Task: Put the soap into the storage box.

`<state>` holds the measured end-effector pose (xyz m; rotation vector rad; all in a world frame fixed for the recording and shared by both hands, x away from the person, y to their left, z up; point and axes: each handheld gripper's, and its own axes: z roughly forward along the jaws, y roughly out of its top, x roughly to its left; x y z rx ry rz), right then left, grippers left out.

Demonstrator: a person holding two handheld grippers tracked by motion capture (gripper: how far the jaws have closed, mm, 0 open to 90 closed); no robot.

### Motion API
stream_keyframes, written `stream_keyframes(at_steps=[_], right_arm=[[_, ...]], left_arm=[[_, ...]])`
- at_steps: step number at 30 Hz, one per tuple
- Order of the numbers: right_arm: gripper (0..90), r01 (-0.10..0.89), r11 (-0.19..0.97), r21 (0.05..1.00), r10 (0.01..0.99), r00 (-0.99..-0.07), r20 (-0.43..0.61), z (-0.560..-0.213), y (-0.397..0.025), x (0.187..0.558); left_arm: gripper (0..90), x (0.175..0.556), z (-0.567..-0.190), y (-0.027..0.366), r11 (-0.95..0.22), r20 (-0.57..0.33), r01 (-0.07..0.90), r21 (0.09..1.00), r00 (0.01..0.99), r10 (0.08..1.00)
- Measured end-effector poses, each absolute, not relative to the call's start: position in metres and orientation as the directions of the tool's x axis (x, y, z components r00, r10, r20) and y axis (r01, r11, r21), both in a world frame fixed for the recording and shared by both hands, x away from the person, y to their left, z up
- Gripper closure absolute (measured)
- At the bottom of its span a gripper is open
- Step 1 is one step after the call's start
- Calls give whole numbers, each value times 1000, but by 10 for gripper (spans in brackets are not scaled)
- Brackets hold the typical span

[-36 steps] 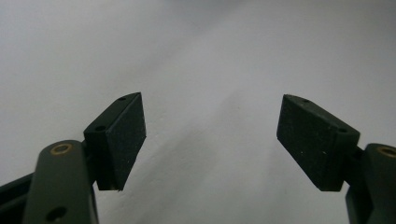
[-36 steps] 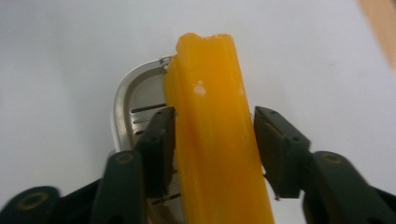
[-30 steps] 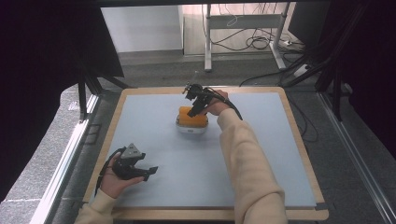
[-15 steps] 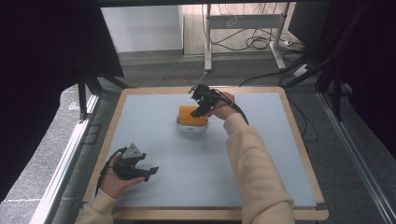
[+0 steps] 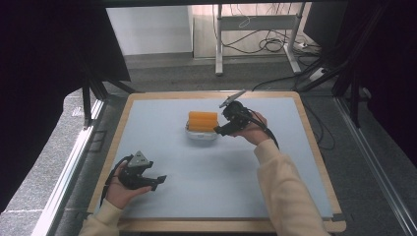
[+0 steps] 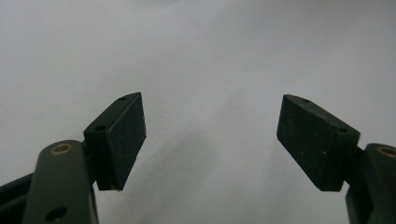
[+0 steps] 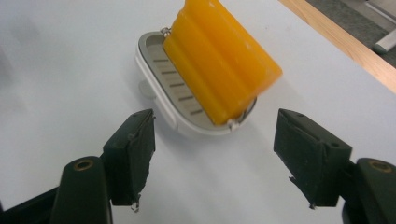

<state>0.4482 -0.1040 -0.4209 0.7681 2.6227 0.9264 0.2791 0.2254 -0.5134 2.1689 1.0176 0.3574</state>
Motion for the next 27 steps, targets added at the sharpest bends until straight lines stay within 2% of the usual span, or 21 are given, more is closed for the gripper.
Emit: stream_keyframes(at_steps=[12,17,27], right_arm=[[235,432,573,697,639,-768,-49,-435,-157,383],[219,458,531,712,678,-735,-33,-451,-183,353],[208,488,504,713,711,-703,-20,-471,-208,329]], left_arm=[[237,279,-514,225,-446,-39,566,694,647,761],[236,280,-515,226,-444,-40,570,691,644,764],[236,279,-516,225,-442,-39,573,691,639,768]])
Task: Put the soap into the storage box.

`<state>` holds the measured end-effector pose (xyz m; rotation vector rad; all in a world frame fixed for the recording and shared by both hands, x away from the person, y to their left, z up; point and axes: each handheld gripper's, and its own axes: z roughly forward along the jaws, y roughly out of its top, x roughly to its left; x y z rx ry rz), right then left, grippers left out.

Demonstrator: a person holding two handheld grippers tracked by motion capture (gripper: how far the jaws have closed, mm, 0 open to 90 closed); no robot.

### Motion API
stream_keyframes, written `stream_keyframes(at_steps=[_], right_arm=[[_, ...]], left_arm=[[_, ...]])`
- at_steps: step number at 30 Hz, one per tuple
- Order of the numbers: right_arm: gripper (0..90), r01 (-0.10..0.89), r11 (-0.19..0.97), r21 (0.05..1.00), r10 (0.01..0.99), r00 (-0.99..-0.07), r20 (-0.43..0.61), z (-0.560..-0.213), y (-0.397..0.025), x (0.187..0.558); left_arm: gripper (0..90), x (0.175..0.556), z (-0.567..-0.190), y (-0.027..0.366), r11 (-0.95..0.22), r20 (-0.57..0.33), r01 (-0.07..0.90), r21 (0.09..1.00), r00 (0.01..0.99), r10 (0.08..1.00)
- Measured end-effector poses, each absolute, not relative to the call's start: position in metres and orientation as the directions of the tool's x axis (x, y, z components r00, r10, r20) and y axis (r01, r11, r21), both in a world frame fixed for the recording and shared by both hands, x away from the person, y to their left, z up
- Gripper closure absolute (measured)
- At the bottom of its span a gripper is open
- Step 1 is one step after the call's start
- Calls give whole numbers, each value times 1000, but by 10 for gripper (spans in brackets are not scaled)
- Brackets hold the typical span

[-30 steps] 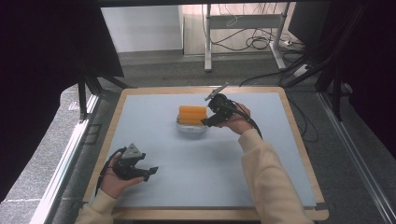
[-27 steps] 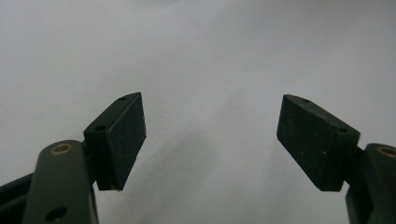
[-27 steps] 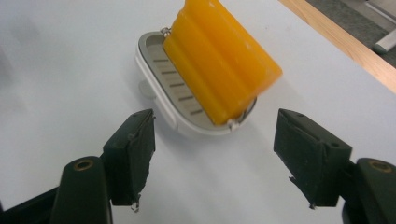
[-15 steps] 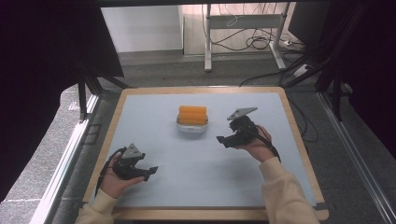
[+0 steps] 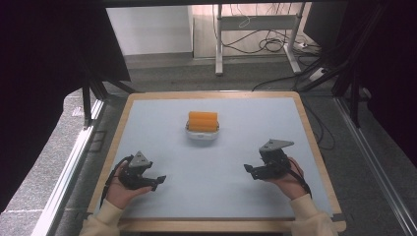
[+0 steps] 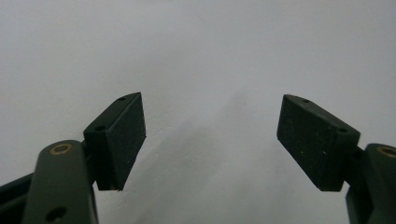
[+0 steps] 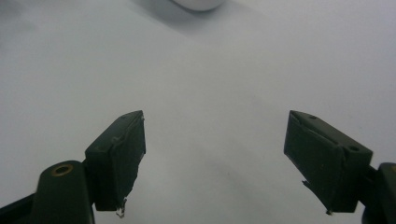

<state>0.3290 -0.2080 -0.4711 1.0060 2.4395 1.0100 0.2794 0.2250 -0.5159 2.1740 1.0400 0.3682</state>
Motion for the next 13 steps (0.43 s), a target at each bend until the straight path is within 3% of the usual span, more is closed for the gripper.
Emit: stream_keyframes(at_steps=[13], right_arm=[[204,468,497,731,721,-691,-48,-472,-212,328]], left_arm=[[237,280,-516,227,-442,-37,573,691,638,769]])
